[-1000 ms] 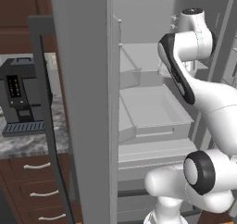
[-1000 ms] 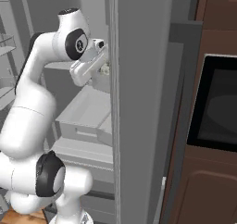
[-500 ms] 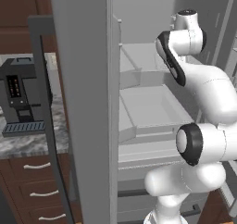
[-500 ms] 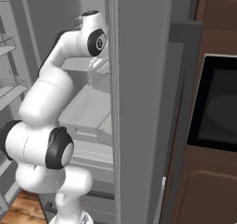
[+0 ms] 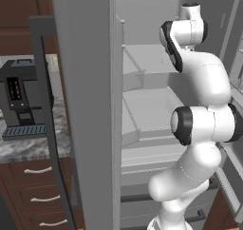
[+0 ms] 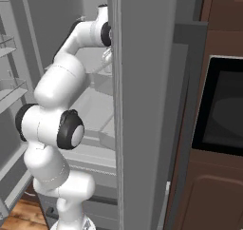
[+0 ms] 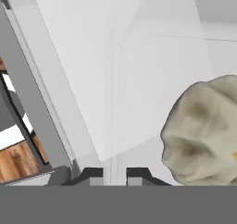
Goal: Place two dumplings into each of the tupperware containers and then place the containers in the fridge.
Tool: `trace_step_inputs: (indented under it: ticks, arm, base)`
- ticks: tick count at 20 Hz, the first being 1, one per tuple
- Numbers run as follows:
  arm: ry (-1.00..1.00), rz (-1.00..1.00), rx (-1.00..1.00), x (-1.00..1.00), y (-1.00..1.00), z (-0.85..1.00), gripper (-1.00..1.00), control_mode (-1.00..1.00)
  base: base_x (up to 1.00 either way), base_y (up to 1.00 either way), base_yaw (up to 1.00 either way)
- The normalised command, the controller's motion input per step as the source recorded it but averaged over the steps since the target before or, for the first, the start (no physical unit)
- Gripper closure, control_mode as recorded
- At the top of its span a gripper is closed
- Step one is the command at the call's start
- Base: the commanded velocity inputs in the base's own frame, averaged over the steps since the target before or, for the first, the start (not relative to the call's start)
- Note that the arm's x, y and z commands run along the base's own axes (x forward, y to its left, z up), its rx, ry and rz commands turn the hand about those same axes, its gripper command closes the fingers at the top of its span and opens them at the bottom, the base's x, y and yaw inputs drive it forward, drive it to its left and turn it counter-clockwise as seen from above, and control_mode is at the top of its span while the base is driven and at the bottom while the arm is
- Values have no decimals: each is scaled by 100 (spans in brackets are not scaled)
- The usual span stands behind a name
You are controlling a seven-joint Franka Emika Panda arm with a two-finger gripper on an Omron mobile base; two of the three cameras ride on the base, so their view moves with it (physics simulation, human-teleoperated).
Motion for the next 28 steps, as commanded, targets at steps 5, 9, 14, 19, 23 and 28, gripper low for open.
trace_step_inputs:
  ticks: [5,9,14,19,23,28]
  arm:
    - [0,0,0,6,-26,-9,100,-100]
    - [0,0,0,0,-10,-8,100,-100]
    - [0,0,0,24,0,-14,100,-100]
    - [0,0,0,20,0,-6,100,-100]
    - [0,0,0,0,0,0,100,-100]
    - [0,0,0,0,0,0,-100,-100]
  base:
    - [0,0,0]
    - [0,0,0]
    - [0,0,0]
    - [0,0,0]
    - [0,0,0]
    - [0,0,0]
